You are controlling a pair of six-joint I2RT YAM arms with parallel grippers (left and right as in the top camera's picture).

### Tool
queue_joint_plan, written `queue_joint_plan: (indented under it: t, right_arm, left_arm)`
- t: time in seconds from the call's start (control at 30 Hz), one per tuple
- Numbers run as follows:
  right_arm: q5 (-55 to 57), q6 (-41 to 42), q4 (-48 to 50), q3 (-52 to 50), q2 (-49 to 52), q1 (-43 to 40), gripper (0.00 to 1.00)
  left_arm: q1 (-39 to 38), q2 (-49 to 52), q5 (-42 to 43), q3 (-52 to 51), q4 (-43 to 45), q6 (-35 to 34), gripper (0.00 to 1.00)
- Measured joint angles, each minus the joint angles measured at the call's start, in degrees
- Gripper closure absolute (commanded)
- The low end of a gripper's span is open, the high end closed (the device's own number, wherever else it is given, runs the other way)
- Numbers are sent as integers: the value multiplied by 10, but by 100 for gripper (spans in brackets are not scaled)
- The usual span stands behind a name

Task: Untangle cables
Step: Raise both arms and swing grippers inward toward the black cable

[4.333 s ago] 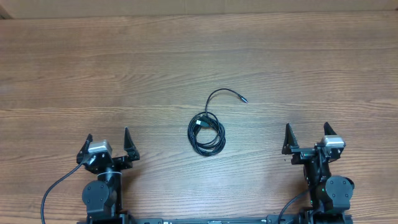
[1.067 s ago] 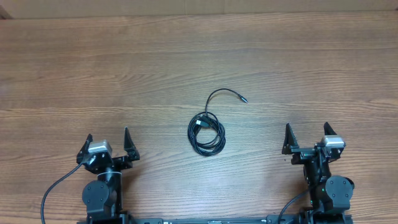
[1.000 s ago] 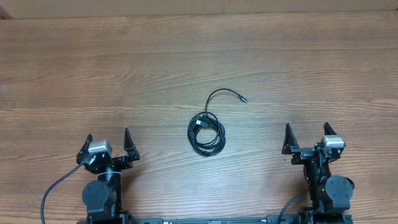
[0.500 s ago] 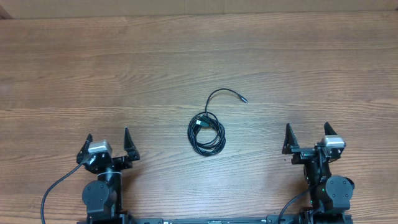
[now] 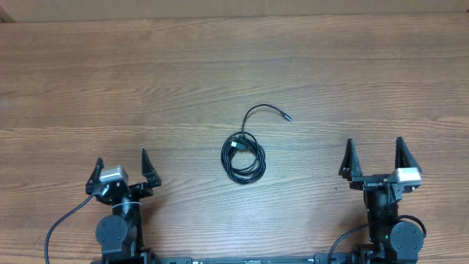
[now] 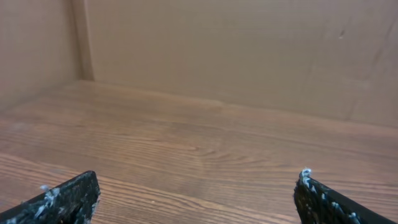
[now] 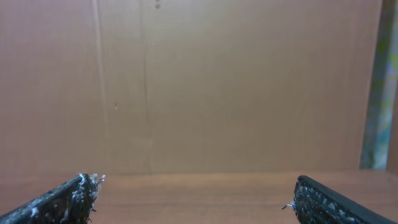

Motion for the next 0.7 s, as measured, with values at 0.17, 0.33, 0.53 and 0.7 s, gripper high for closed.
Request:
queue_joint_plan:
  t: [0.17, 0.33, 0.53, 0.7]
  right_arm:
    - [-4, 2, -81, 55, 1, 0, 0]
    - [-6, 3, -171, 150, 1, 0, 0]
    - [-6, 4, -287, 243, 1, 0, 0]
    - [-5, 4, -362, 318, 4, 0, 0]
  left_arm:
    - [0, 0, -23, 0, 47, 12, 0]
    - [0, 0, 26, 1, 73, 11, 0]
    - [0, 1, 83, 45, -12, -26, 0]
    - [0, 2, 100, 144, -109, -40, 0]
